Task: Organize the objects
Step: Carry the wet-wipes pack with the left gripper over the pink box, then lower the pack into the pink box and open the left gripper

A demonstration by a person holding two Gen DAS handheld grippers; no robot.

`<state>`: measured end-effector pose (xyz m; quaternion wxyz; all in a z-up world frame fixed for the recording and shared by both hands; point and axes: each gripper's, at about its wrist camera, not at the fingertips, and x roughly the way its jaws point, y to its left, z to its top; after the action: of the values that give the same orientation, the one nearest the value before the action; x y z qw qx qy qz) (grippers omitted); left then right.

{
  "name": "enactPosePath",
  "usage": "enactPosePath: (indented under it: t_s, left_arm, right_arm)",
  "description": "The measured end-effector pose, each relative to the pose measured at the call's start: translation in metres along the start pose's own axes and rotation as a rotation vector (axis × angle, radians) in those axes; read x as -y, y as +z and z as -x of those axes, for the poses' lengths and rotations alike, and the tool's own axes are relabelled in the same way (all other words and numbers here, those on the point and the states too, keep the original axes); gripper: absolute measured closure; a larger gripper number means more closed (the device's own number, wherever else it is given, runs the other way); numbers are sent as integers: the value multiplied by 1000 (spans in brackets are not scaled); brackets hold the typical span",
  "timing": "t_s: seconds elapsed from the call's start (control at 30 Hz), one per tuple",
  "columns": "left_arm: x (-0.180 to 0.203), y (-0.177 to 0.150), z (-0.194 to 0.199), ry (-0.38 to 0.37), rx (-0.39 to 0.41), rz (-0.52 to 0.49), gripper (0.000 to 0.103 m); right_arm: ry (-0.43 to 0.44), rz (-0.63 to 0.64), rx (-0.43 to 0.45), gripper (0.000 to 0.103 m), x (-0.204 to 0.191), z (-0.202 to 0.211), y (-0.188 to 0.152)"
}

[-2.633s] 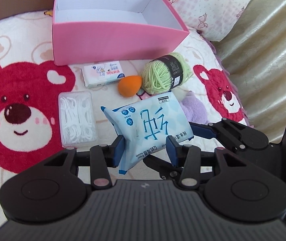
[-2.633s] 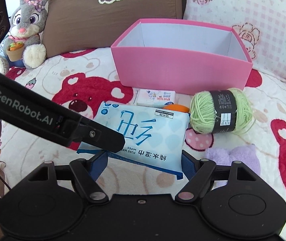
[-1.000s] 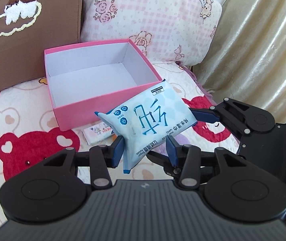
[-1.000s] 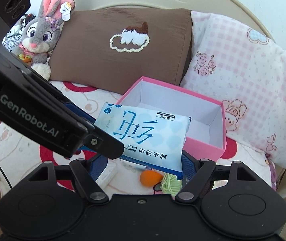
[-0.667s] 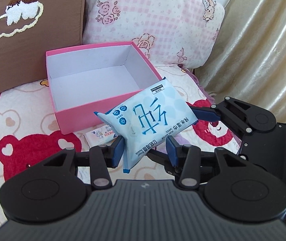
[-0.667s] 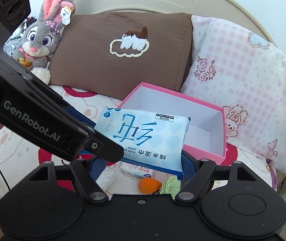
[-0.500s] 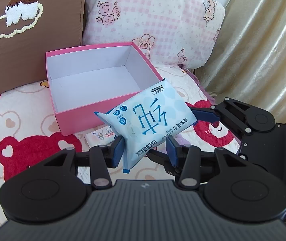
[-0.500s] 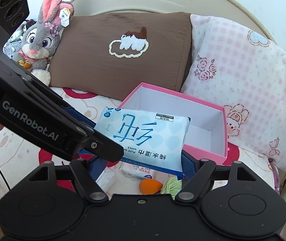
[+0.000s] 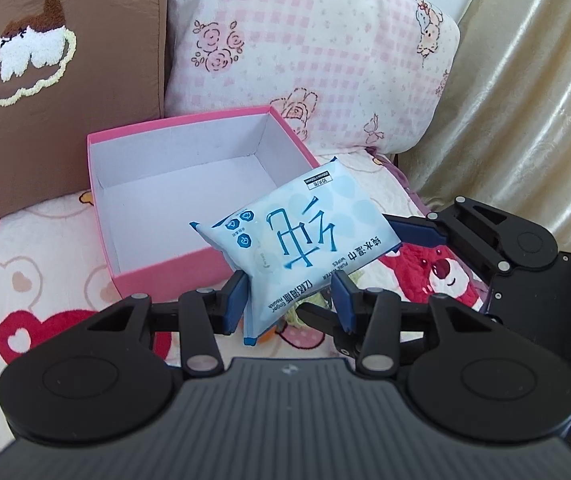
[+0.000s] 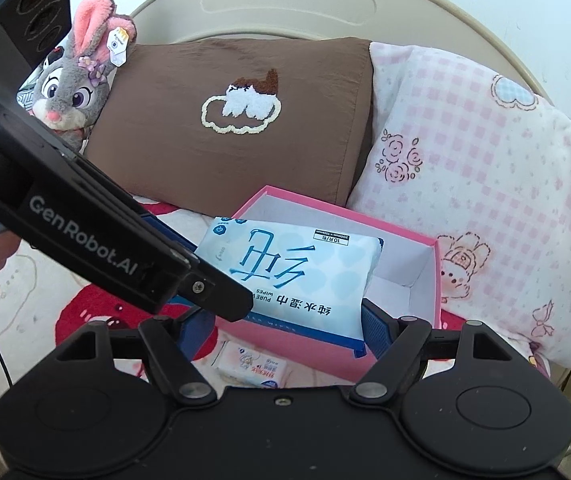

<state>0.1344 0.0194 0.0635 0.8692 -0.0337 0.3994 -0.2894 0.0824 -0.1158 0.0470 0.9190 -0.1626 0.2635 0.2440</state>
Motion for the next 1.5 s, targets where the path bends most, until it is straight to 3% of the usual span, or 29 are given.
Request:
enactPosePath:
  t_s: [0.43,0.63,0.83,1.07,1.37,1.5]
  left_arm:
    - [-29,64,-74,6,-41,55,58]
    - [-48,82,-125,13,-87,97,58]
    - [-54,97,-167,106,-112,52,60]
    - [-85,109,-203,78,-149,132,60]
    - [-102,113,-238,78,-203,131,58]
    - [-107,115,-249,63,-207,177,56]
  right_arm:
    - [-23,102,-13,22,39,-67,27]
    - [7,58,-72,22,63,-116,24]
    - [39,3,-150,23,83,-171,16]
    - [69,-93,-237,26,106,-215,18]
    - [12,-3,-359,33,97,-255,21]
    - [-41,17,-350,38,93,-258,18]
